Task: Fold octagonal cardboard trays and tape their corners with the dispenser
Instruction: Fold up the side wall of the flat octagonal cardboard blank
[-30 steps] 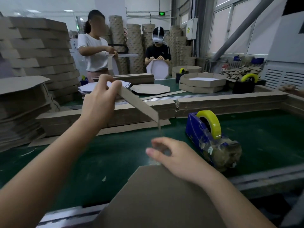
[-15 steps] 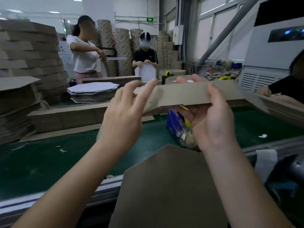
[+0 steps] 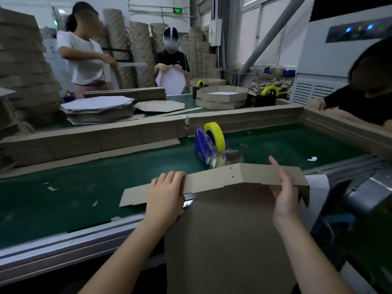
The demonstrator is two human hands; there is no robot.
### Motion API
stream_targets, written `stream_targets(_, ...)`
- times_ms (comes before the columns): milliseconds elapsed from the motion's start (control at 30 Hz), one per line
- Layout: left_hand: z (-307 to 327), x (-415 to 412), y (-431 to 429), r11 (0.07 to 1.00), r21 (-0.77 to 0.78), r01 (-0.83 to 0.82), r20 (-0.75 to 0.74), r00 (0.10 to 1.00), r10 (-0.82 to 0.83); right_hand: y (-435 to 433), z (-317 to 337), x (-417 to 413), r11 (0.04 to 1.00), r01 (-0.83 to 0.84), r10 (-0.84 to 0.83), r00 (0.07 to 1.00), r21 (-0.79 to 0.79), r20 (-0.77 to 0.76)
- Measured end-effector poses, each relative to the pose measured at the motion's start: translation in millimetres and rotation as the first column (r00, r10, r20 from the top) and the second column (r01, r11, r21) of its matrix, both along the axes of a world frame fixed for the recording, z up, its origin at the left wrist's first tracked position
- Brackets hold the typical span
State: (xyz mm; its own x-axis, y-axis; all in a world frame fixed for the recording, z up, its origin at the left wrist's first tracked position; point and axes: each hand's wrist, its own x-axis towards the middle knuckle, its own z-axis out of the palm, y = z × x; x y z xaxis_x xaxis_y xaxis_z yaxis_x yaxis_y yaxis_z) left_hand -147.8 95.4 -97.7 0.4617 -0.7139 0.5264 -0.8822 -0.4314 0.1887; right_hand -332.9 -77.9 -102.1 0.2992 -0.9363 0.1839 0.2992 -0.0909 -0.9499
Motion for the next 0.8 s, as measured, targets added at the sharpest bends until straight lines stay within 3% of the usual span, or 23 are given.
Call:
stream_targets(267,14.9,-3.1,-6.1,0.998,-0.06,0.026,0.012,1.0,-0.025,-10.7,7.4,2.6,1.0,0.007,-0.006,0.999,-0.02,0.05)
stream_targets(600,30.7,6.3,13.3,0.988,-0.136,-0.072,-0.089,0.994,0.06,7.3,34.4,28.5,0.972,-0.235,0.233,0.97,0.019,0.065)
stream_targets(800,39.9,5.0,12.6,0.991,-0.118,-0.064,-0.057,0.997,0.058,-0.8,40.9,13.9,0.978,-0.156,0.142,0.984,0.138,0.106)
